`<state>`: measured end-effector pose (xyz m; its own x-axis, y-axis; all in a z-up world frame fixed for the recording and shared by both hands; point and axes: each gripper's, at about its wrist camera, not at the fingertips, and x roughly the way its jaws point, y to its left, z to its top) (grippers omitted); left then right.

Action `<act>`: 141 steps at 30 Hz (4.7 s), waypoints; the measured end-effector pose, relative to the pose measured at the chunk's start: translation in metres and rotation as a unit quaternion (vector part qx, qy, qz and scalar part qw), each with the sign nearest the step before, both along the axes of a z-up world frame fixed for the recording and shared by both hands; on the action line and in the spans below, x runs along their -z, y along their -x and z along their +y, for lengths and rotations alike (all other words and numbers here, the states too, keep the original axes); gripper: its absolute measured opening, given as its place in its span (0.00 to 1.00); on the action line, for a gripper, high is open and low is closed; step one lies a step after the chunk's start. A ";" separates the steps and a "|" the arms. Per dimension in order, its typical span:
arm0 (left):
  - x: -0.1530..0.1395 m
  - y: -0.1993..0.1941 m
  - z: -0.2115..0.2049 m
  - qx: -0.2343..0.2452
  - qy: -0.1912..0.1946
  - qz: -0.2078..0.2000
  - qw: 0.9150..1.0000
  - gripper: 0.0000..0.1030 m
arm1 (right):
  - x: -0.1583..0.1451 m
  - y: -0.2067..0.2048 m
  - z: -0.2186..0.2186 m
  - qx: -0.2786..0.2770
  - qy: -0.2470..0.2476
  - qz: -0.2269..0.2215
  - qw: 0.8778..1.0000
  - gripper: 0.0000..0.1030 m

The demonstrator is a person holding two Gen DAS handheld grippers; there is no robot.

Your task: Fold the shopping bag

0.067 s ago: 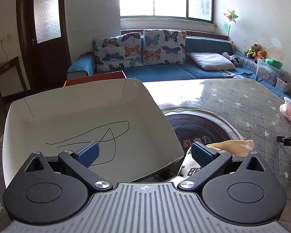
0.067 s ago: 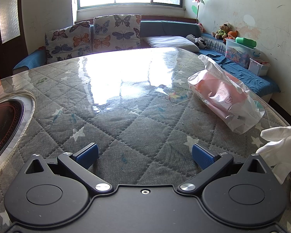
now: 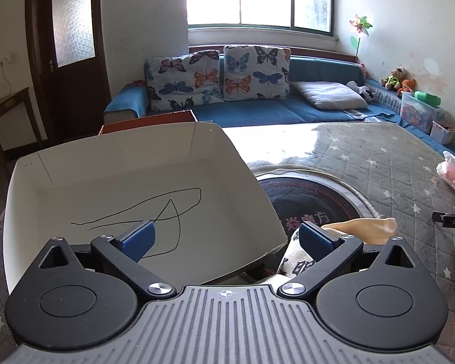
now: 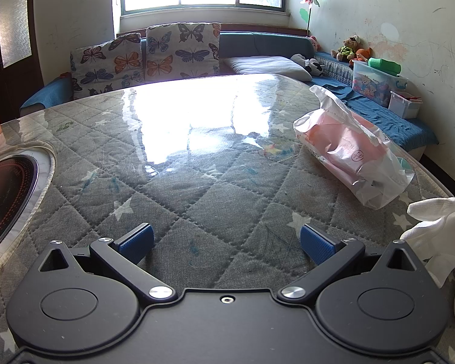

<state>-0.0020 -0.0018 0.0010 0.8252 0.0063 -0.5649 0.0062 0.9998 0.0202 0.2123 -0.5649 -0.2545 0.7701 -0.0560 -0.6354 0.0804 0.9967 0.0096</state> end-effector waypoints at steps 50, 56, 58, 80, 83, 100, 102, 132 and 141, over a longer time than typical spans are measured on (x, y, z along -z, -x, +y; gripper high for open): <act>-0.008 0.048 -0.061 0.231 -0.041 0.007 0.972 0.99 | -0.033 0.017 0.070 -0.214 0.015 0.029 0.976 1.00; 0.007 0.044 -0.077 0.261 -0.060 0.016 0.963 0.99 | -0.045 0.017 0.085 -0.252 0.012 0.028 0.967 1.00; 0.013 0.043 -0.081 0.267 -0.073 0.023 0.961 0.90 | -0.047 0.016 0.089 -0.260 0.008 0.031 0.965 1.00; 0.030 0.052 -0.065 0.314 -0.015 0.042 0.949 0.31 | -0.048 0.002 0.141 -0.333 -0.032 0.069 0.940 0.79; 0.030 0.055 -0.063 0.315 -0.013 0.040 0.948 0.30 | -0.043 -0.001 0.147 -0.337 -0.035 0.080 0.937 0.73; 0.026 0.051 -0.069 0.317 -0.017 0.026 0.948 0.30 | -0.047 0.013 0.148 -0.339 0.009 0.064 0.939 0.28; 0.022 0.049 -0.071 0.316 -0.013 0.020 0.948 0.29 | -0.053 0.015 0.142 -0.334 0.019 0.054 0.941 0.28; -0.001 -0.013 -0.086 0.240 0.086 -0.003 0.967 0.14 | -0.088 0.021 0.071 -0.267 0.001 0.011 0.964 0.58; 0.006 -0.025 -0.060 0.165 0.175 0.009 0.971 0.14 | -0.094 0.027 0.054 -0.263 -0.058 -0.005 0.963 0.60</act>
